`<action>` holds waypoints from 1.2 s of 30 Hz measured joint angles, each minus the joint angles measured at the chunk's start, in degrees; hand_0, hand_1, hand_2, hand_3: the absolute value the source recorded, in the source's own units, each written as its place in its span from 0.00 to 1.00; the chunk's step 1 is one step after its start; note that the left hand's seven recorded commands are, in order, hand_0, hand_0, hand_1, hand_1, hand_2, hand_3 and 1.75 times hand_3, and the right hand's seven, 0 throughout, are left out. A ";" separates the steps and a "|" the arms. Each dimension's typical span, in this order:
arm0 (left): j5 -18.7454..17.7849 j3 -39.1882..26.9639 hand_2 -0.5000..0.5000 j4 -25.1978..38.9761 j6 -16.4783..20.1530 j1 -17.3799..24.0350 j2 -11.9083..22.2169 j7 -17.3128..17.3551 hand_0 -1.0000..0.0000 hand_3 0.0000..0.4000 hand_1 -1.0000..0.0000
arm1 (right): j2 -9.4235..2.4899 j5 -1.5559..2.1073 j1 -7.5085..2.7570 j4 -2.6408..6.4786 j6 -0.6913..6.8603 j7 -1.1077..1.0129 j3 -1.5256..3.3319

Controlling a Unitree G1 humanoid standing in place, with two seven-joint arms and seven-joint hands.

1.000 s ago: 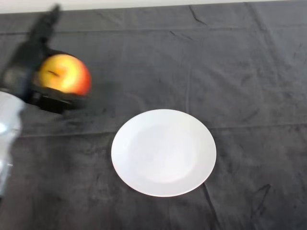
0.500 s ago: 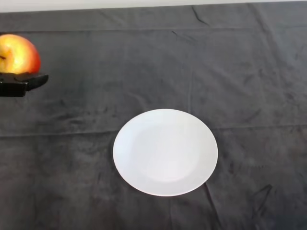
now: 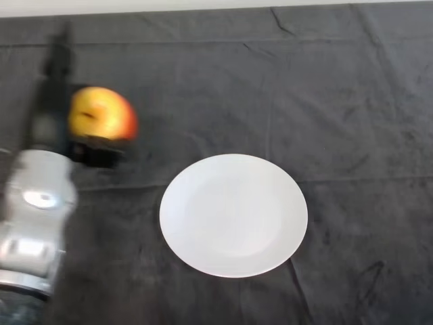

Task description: Move the apple to the plate

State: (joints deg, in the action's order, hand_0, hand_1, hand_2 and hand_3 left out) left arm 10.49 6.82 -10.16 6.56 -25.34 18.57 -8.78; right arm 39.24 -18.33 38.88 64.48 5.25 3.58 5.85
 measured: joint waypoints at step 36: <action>0.05 20.09 0.50 -1.72 -2.65 0.03 -0.44 8.57 1.00 0.00 1.00 | 0.00 0.00 0.00 -0.04 0.00 0.00 -0.03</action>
State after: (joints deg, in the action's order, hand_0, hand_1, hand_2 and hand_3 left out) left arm 10.53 26.91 -11.88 3.91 -25.31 18.13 -0.21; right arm 39.24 -18.33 38.88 64.44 5.25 3.58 5.81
